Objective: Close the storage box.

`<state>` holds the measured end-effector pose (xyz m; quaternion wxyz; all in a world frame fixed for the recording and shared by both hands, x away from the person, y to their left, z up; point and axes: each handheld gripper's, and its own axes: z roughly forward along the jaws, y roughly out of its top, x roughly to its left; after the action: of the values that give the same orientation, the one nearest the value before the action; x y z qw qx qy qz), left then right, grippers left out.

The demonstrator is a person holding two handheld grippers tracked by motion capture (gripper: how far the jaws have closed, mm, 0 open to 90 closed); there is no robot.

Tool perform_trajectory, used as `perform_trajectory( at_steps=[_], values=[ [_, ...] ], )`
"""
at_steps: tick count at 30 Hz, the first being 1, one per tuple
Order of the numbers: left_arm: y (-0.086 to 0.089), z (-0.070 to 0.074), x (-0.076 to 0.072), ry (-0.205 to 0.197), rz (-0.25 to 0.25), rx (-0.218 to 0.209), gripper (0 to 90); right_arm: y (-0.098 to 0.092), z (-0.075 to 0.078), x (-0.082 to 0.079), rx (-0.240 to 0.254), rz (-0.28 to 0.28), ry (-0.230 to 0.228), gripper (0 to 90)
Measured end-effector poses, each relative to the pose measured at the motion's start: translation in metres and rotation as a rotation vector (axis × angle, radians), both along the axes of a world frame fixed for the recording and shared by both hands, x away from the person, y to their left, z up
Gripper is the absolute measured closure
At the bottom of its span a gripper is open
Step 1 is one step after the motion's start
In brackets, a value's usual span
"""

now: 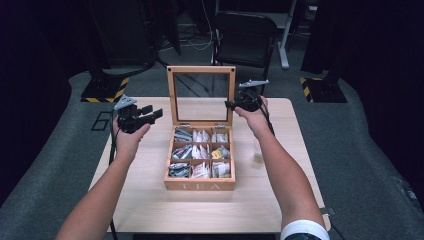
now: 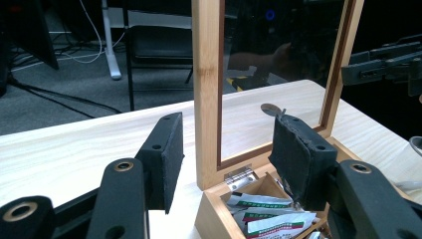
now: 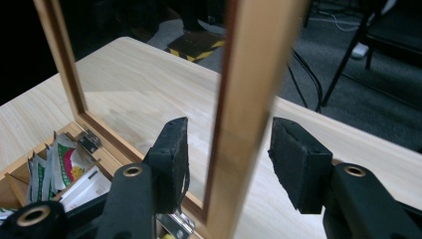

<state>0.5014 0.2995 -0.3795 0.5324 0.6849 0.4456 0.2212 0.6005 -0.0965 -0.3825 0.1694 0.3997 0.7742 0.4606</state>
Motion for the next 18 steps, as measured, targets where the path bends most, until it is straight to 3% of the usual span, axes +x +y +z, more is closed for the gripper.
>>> perform_trajectory(
  at_steps=[3, 6, 9, 13, 18],
  values=[
    [0.002, 0.0, -0.001, 0.001, -0.001, 0.003, 46.4, 0.006, 0.001, 0.001, 0.0, -0.002, 0.006, 44.5],
    [0.003, 0.0, -0.001, -0.003, 0.001, 0.004, 46.4, 0.006, 0.004, 0.0, -0.015, -0.015, 0.01, 50.9],
    [0.004, 0.001, -0.002, -0.002, 0.004, 0.004, 46.4, 0.001, 0.007, -0.003, 0.005, -0.016, 0.031, 57.7],
    [0.004, 0.003, -0.002, -0.006, 0.006, 0.005, 46.4, -0.002, 0.009, -0.009, 0.002, -0.013, 0.018, 65.6],
    [0.0, 0.005, -0.001, -0.011, -0.002, 0.009, 46.5, -0.003, 0.01, -0.017, -0.002, 0.0, 0.009, 65.7]
  ],
)
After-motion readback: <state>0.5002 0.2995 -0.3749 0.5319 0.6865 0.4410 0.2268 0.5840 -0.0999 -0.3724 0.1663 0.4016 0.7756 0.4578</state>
